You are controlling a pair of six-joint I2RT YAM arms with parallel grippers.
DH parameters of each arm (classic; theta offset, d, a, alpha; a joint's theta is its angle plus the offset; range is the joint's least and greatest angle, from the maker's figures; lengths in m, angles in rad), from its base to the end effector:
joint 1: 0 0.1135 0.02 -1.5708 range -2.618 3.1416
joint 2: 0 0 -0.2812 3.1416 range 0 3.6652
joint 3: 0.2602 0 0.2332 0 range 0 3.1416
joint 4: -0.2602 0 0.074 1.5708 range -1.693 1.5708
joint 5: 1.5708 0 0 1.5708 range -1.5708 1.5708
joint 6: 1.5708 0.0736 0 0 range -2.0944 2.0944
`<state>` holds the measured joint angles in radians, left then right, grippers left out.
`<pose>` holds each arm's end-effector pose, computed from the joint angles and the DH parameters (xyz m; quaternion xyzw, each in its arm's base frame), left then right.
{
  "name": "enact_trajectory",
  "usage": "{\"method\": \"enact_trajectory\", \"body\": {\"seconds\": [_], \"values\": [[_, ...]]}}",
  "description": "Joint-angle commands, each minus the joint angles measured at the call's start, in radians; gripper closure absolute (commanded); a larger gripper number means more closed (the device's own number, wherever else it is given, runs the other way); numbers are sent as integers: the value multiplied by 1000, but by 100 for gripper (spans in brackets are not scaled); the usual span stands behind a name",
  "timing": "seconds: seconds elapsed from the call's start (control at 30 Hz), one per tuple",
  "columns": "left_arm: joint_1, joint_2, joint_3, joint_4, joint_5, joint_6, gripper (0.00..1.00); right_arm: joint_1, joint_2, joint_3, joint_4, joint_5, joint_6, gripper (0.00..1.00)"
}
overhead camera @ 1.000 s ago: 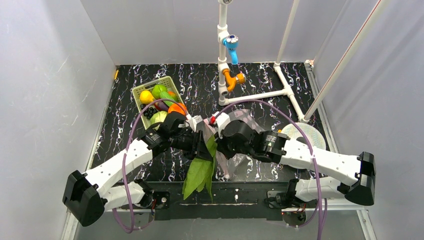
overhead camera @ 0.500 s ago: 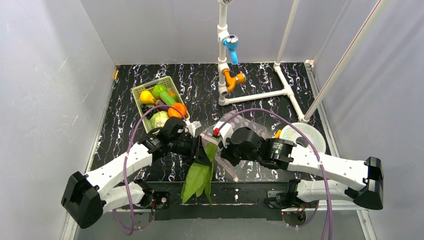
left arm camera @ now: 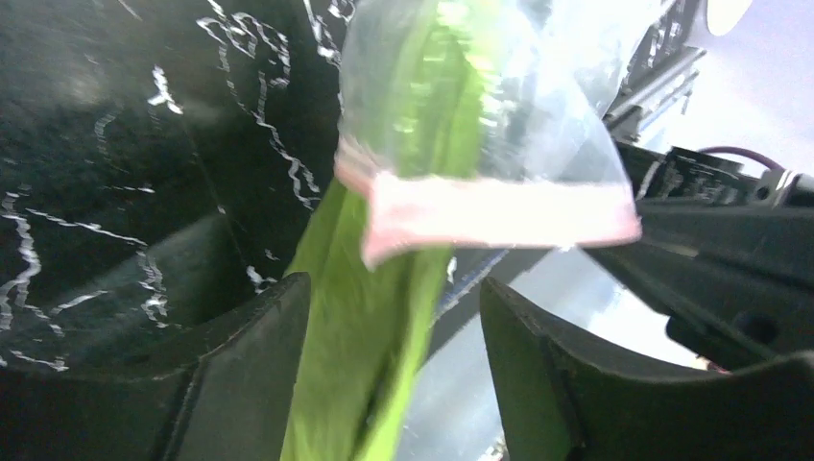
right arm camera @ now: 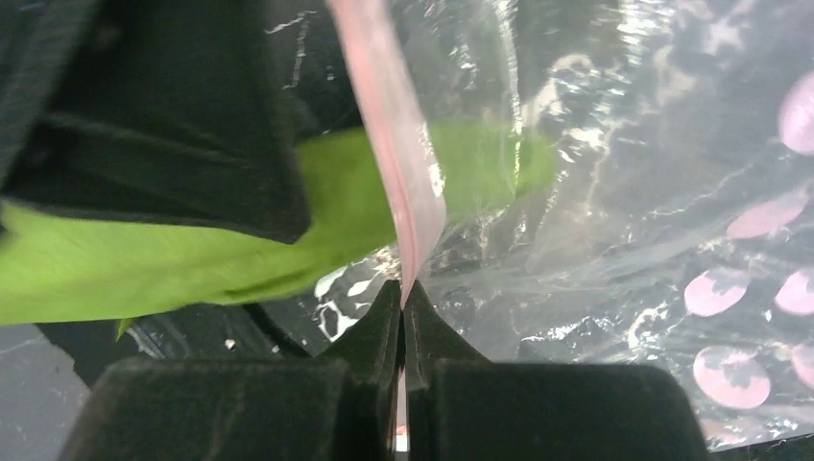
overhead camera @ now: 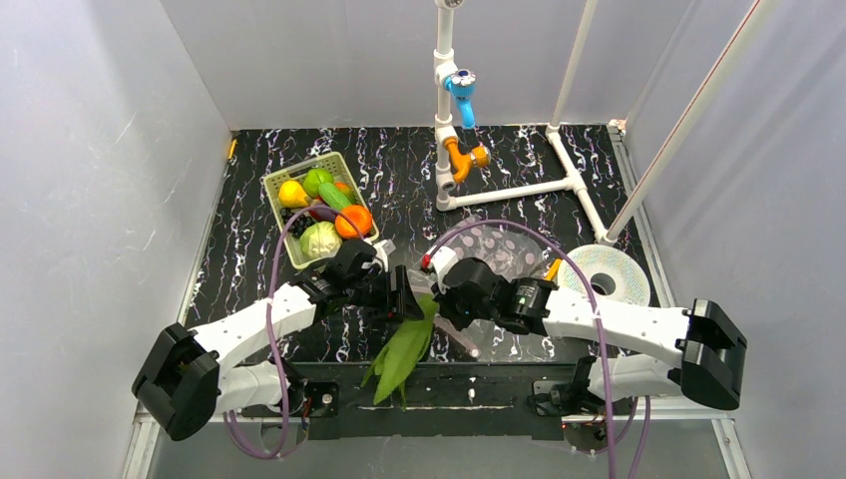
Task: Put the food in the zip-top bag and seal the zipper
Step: Place the fake vegetable in the zipper food storage bag.
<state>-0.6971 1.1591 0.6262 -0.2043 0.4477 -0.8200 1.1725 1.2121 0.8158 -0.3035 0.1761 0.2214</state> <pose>0.1605 -0.1759 0.2141 0.0350 0.8954 -0.4189 0.1469 0.1144 0.2387 0.2508 -0.3805 0.8199 0.2086 0.3734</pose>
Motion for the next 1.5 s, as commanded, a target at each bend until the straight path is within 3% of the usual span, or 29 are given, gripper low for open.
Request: {"method": "enact_trajectory", "body": {"seconds": [0.0, 0.23, 0.4, 0.5, 0.77, 1.0, 1.27, 1.47], "values": [[-2, -54, -42, -29, -114, 83, 34, -69, 26, 15, 58, -51, 71, 99], [-70, -200, -116, -144, -211, 102, 26, -89, 78, 83, -2, -80, 107, 99], [-304, -236, -106, -167, -424, 47, 19, -89, 103, 105, -19, -100, 128, 99], [-415, -192, -92, -141, -542, 13, 15, -89, 110, 107, -19, -104, 130, 99], [-441, 25, -143, 107, -481, -91, 19, -89, 91, 92, -25, -96, 134, 99], [-441, 12, -215, 314, -425, -87, 36, -89, 79, 77, -5, -118, 146, 99], [-441, -17, -242, 335, -437, -57, 100, -89, 70, 72, 7, -125, 147, 99], [-441, -191, -228, 272, -510, 31, 100, -89, 48, 65, -2, -128, 145, 99]]}}
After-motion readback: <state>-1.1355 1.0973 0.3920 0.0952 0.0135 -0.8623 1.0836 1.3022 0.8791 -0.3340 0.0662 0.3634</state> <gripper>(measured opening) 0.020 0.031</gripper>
